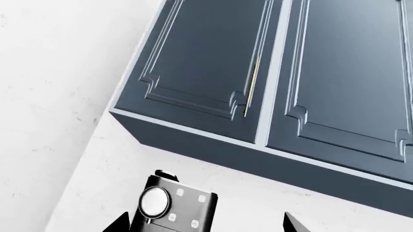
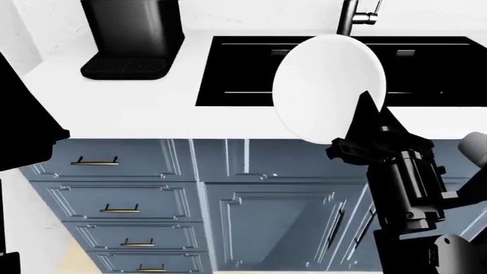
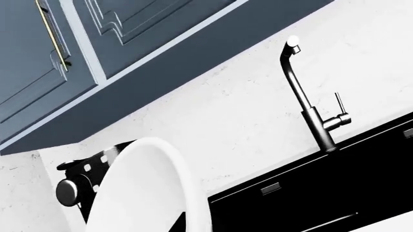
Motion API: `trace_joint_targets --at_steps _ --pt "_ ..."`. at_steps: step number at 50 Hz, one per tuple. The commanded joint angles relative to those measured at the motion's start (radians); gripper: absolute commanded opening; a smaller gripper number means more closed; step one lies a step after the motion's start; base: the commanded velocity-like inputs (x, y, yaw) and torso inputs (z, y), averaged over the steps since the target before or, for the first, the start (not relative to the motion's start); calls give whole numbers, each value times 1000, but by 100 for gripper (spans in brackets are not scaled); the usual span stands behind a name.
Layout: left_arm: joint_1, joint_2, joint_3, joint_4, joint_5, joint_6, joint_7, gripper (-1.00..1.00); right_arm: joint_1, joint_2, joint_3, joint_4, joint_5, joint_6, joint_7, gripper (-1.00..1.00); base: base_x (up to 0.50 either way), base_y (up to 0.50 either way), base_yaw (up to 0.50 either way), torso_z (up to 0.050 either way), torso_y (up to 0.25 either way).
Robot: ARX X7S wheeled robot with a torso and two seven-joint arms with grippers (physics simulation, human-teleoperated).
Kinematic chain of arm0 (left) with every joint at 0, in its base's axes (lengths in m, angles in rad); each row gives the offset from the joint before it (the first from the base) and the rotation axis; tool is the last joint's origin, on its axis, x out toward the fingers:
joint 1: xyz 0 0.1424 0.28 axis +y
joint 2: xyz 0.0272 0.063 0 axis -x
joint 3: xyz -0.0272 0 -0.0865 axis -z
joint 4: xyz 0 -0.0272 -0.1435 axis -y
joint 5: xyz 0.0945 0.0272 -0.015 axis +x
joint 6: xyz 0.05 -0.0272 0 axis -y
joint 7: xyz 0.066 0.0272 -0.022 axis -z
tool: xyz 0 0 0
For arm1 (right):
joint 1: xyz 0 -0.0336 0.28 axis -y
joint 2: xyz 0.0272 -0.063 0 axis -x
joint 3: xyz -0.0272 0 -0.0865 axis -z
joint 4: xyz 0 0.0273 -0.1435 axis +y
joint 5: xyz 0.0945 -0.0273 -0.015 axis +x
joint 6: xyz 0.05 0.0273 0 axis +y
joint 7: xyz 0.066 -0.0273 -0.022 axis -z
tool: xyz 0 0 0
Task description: Place the two vegetables and bowl onto the tray for setting up a vegetable dip station.
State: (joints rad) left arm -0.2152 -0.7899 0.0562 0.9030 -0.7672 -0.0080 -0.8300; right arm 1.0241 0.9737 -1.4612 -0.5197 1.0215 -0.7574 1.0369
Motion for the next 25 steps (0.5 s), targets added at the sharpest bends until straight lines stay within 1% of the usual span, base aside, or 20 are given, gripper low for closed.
trace_joint_targets --at_steps 1,25 --pt "-1 -3 2 1 0 1 -1 100 2 -2 14 -3 -13 8 -3 -100 2 -500 0 0 0" --pt "0 -8 1 -2 -5 7 -4 100 -13 3 31 -2 -7 1 -10 -100 2 -500 0 0 0"
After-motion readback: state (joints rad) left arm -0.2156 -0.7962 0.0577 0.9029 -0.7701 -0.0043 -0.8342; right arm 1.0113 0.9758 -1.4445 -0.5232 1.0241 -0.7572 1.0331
